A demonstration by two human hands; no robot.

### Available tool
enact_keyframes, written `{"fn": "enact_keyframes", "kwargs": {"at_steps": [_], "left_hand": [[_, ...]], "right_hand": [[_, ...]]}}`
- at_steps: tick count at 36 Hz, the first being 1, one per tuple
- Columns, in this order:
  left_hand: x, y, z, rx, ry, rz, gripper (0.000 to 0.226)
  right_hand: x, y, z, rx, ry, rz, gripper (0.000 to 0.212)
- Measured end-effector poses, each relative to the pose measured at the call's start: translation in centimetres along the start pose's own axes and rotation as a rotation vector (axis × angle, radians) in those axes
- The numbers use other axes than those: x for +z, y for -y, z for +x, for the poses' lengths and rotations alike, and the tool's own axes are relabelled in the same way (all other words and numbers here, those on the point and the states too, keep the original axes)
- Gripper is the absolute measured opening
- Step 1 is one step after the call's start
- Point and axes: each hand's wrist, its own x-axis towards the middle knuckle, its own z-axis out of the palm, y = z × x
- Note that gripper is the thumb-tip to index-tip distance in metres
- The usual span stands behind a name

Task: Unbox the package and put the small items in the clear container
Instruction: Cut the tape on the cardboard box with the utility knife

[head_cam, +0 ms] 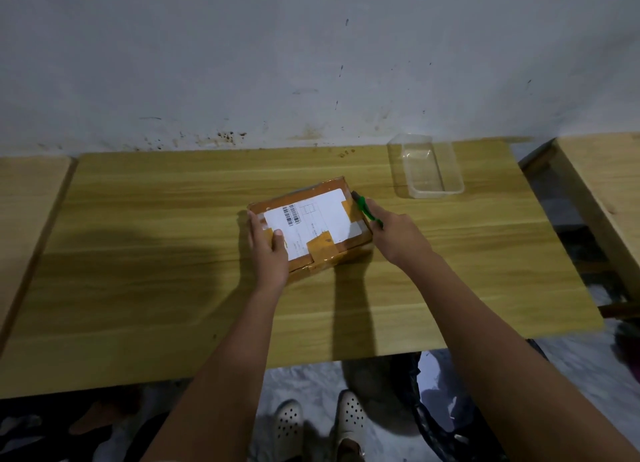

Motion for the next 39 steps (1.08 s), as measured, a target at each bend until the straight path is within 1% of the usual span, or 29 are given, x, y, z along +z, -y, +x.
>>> {"fn": "enact_keyframes", "kwargs": {"at_steps": [5,11,15,19,22,25,29,31,32,34,37,39], "left_hand": [[0.0,-0.2,0.0,-0.015,-0.015,0.014,0.062],[-0.1,-0.6,-0.2,-0.035,-0.02,0.058,0.061],[-0.1,-0.8,-0.3,-0.052,-0.024,0.032,0.061],[0.1,-0.5,-0.2,-0.067,-0.038,-0.009,0.06],[0.2,-0.6,-0.1,-0.072,-0.046,-0.034,0.06],[0.4,-1.0,-0.4,-0.098,-0.095,-0.046,0.06],[0.8,-1.9,-2.5,-0.149,-0.18,-0.09,0.061],[0.4,-1.8,-3.3,-0.145,-0.179,-0.04,0.064],[-0.1,-1.6,-3.2,-0.118,-0.166,0.005,0.067],[-1.2,-0.9,-1.9,0.005,-0.093,0.138,0.073],[-2.8,0.0,1.5,0.186,0.16,0.428,0.078],[-3.4,0.1,2.7,0.219,0.284,0.504,0.079]], "right_hand": [[-0.3,0.3,-0.2,0.023,0.009,0.032,0.052],[0.2,0.2,-1.5,0.038,0.011,-0.056,0.051],[0.8,-0.3,-2.8,0.035,-0.006,-0.072,0.049],[1.1,-1.1,-4.5,0.059,0.015,-0.083,0.05],[1.1,-1.6,-5.3,0.047,-0.019,-0.068,0.049],[1.4,-2.5,-6.3,0.044,-0.087,-0.002,0.048],[1.7,-3.5,-6.8,0.095,-0.175,0.239,0.047],[1.8,-3.6,-6.5,0.106,-0.202,0.353,0.046],[2.0,-3.6,-6.2,0.119,-0.207,0.399,0.045],[2.3,-3.7,-5.7,0.148,-0.208,0.471,0.044],[2.8,-3.5,-5.1,0.188,-0.2,0.58,0.044],[3.1,-3.3,-5.0,0.201,-0.194,0.619,0.043]]}}
